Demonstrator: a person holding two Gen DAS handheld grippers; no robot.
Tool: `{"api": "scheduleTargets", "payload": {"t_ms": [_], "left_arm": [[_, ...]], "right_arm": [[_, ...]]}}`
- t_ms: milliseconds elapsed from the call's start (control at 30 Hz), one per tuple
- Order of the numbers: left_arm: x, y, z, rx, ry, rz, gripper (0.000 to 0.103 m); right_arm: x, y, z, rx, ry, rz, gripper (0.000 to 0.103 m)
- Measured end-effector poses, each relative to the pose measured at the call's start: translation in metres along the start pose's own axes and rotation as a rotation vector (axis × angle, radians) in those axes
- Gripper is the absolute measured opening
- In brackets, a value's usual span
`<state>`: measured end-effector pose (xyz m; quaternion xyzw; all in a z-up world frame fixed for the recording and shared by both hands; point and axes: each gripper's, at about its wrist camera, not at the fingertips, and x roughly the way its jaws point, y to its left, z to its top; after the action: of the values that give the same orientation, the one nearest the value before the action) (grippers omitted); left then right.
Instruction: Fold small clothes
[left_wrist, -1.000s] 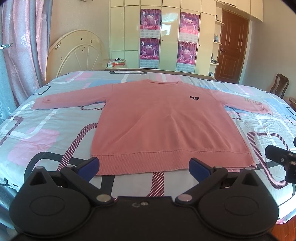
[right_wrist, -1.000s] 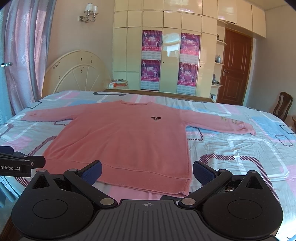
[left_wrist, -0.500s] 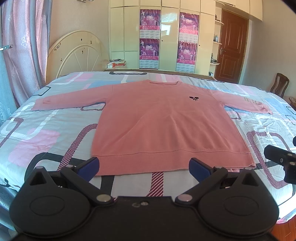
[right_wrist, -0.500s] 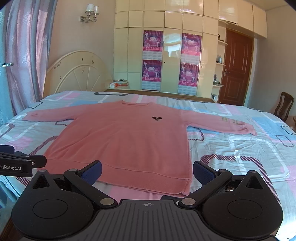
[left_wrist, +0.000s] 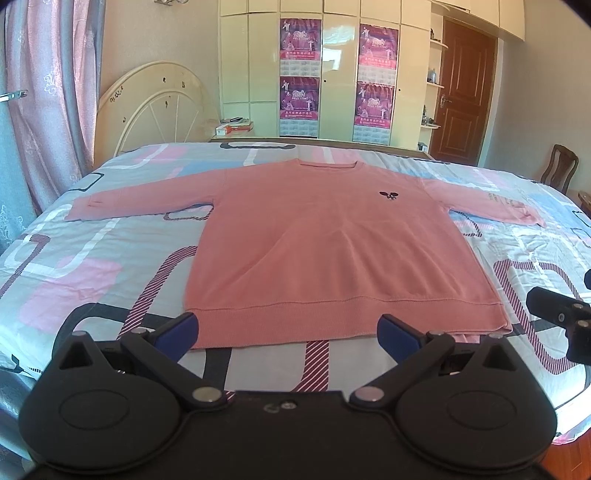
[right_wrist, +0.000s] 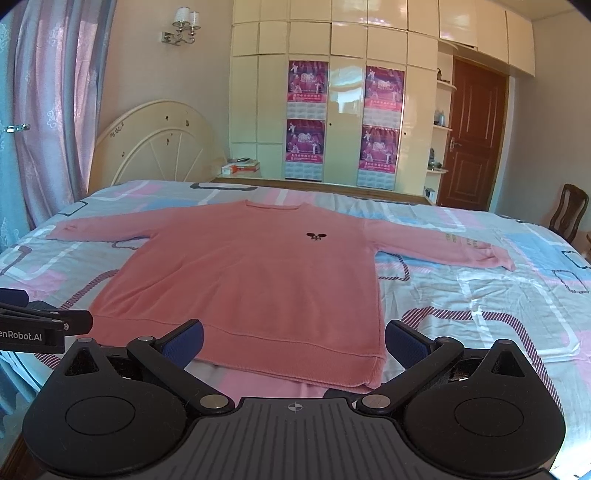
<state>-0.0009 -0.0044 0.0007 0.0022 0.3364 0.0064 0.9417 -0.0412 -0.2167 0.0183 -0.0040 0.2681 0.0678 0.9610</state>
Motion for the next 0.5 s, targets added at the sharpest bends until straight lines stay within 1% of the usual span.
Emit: {"api": "scheduleTargets", "payload": {"t_ms": [167, 300, 433, 500], "left_arm": [[-0.001, 0.002, -0.001, -0.006, -0.007, -0.001, 0.103], [-0.002, 0.007, 0.001, -0.027, -0.023, -0.029, 0.103], [0.008, 0.006, 0.008, 0.004, -0.043, -0.057, 0.103], [0.016, 0.002, 0.015, 0.022, -0.064, -0.046, 0.103]], "right_arm": [[0.001, 0.002, 0.001, 0.000, -0.001, -0.003, 0.103], [0.004, 0.000, 0.005, 0.000, -0.006, -0.011, 0.103], [0.013, -0.011, 0.015, 0.018, -0.023, -0.041, 0.103], [0.021, -0.021, 0.020, 0.034, -0.030, -0.053, 0.103]]}}
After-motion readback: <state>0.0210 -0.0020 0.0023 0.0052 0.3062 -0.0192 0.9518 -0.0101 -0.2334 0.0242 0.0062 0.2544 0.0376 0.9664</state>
